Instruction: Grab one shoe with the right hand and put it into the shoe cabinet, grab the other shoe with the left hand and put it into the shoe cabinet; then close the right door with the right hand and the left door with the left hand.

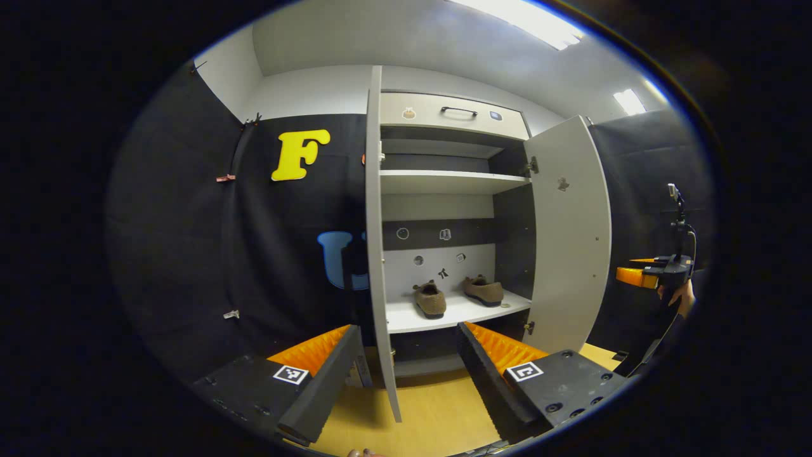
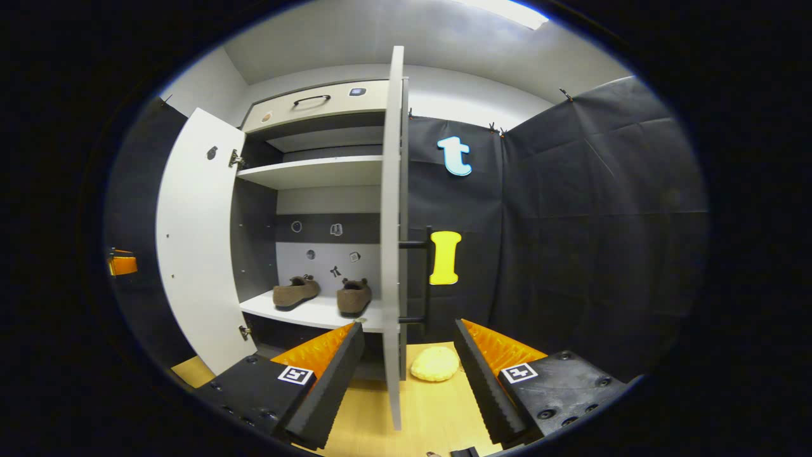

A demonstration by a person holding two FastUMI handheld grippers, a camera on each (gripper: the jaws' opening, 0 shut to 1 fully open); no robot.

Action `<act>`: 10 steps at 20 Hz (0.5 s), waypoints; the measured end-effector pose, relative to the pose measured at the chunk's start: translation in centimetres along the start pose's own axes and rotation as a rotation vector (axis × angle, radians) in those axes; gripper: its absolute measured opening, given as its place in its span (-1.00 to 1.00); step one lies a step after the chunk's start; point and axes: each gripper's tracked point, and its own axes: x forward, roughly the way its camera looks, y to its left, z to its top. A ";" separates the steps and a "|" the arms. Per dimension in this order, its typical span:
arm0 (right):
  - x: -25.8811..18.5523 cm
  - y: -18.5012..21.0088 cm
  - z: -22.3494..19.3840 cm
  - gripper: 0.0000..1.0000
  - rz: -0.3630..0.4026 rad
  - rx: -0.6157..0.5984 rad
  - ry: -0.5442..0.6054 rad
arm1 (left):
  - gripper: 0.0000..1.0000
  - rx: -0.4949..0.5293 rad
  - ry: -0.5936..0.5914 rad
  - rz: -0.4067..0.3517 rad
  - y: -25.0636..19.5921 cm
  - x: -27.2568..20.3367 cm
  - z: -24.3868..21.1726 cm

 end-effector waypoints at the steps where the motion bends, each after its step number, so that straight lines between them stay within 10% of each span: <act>1: 0.9 -0.9 0.2 0.84 -0.012 -0.010 -0.006 | 0.94 -0.004 0.000 0.029 0.9 -0.1 0.0; 10: 4.3 0.0 1.1 0.75 0.075 0.024 -0.037 | 0.95 -0.048 0.020 0.234 7.0 -0.2 -1.4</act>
